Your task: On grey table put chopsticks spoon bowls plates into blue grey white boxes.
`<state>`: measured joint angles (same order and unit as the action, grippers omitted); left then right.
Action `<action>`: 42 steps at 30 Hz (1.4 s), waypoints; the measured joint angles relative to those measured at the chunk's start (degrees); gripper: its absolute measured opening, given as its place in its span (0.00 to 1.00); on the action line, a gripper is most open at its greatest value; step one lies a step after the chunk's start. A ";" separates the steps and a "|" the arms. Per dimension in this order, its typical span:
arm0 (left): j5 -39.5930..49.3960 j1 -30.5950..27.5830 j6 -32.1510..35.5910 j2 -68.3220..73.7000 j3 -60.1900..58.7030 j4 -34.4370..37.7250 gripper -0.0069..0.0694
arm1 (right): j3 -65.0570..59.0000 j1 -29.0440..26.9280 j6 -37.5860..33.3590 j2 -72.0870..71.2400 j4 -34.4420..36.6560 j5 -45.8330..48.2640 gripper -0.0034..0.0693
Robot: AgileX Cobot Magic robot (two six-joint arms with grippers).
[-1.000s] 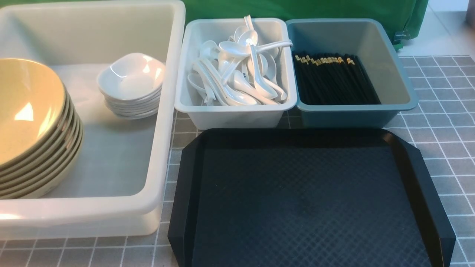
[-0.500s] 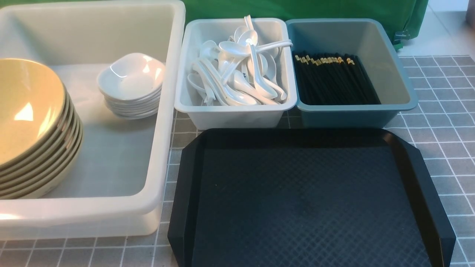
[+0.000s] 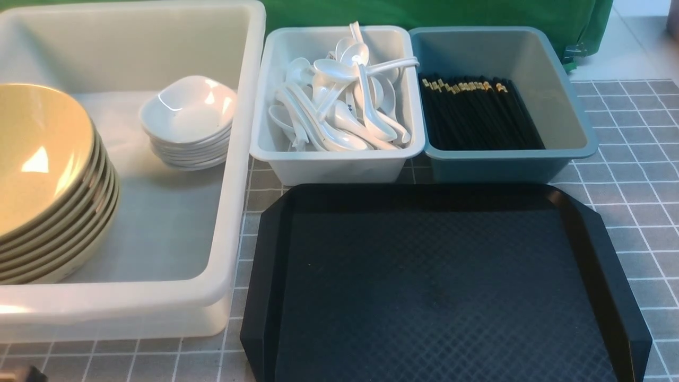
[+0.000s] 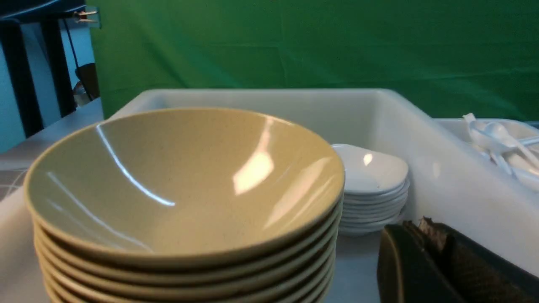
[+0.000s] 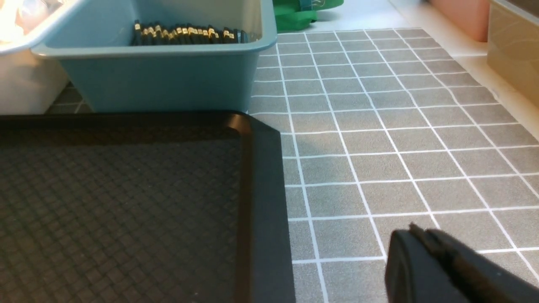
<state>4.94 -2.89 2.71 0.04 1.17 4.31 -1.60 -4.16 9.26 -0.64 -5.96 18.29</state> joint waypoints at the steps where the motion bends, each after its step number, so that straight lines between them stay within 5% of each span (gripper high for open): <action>1: 0.59 0.00 -0.01 -0.34 -1.45 -0.15 0.08 | 0.00 0.00 0.00 0.00 0.00 0.00 0.11; 9: 12.21 1.46 0.01 -0.63 -2.62 -2.88 0.08 | 0.00 0.00 0.00 -0.05 -0.05 0.00 0.11; 42: 12.27 1.79 0.01 -0.79 -2.62 -3.06 0.08 | 0.00 0.00 0.00 -0.05 -0.05 0.00 0.15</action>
<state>17.21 -1.11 2.72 -0.75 -1.45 1.25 -1.60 -4.16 9.26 -0.68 -6.01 18.29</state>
